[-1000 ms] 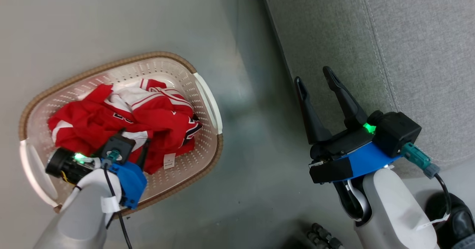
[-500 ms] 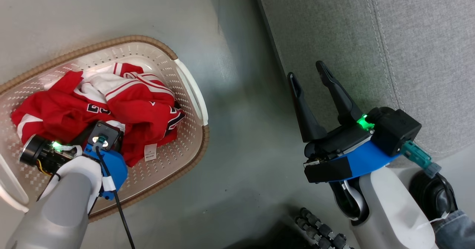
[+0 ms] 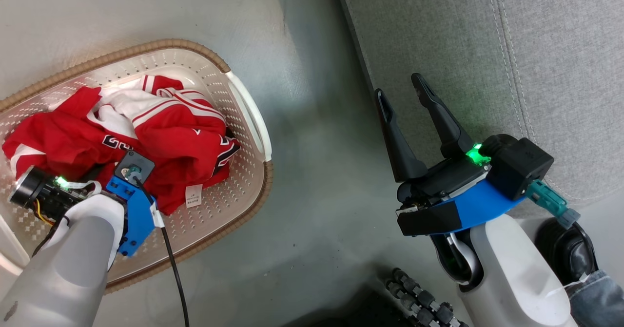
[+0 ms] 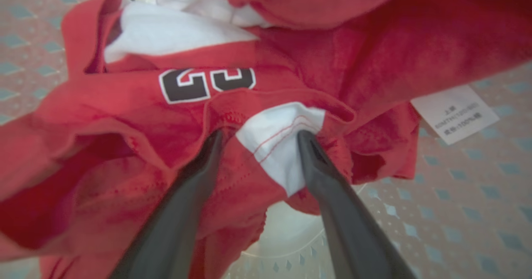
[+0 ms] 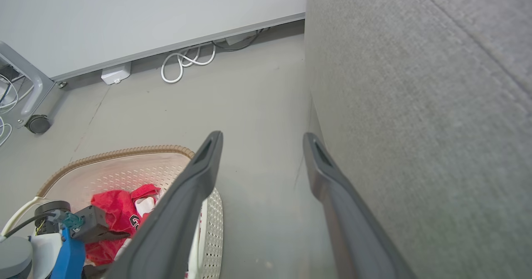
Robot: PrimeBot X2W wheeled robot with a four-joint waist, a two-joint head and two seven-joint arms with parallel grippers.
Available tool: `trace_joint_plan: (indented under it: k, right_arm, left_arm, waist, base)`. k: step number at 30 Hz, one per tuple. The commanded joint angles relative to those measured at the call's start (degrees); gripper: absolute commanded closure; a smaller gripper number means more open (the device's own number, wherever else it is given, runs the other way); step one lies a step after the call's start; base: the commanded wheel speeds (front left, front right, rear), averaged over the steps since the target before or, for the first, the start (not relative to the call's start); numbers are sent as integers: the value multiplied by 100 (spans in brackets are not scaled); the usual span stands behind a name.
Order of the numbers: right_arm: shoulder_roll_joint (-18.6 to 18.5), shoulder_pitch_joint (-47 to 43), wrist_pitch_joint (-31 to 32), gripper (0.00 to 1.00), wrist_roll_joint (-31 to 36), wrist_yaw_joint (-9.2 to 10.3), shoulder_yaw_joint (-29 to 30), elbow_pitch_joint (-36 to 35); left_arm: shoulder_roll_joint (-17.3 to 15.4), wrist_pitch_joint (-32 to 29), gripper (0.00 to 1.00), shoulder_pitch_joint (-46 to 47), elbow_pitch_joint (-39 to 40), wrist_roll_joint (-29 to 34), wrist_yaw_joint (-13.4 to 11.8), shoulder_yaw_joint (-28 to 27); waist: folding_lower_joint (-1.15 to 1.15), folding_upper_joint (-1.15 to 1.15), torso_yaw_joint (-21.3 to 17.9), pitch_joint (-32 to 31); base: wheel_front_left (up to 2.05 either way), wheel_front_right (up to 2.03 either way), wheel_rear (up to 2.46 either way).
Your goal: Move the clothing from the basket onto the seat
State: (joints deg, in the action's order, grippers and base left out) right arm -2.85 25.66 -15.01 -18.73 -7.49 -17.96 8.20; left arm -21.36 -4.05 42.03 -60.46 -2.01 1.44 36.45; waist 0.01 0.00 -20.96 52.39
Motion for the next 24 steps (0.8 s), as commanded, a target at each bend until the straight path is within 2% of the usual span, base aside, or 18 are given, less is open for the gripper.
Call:
trace_joint_plan:
  k: [1, 2, 3, 18, 24]
  right_arm:
    - [-7, 95, -23, 0, -6, -1, 10, -15]
    - [-7, 101, -23, 0, -10, -1, 10, -13]
    - [-7, 107, -23, 0, -15, -1, 6, -12]
    - [-7, 105, -23, 0, 84, -1, 54, 25]
    - [-8, 99, -23, 0, 234, -1, 140, 91]
  left_arm:
    - [-46, -7, 59, 91, -14, -26, -32, 13]
    - [-67, 12, 82, 76, -30, -47, -17, 10]
    - [-75, 14, 100, 67, -46, -68, -2, 2]
    - [77, 277, 100, 145, -202, -278, 217, 90]
    - [263, 531, 100, 151, -303, -370, 296, 147]
  waist:
    - [-1, 0, 12, 6]
    - [-1, 0, 15, 9]
    - [-1, 0, 18, 10]
    - [-1, 0, 163, -107]
    - [-1, 0, 392, -366]
  base:
    - [0, 0, 0]
    - [0, 0, 0]
    - [0, 0, 0]
    - [0, 0, 0]
    - [0, 0, 0]
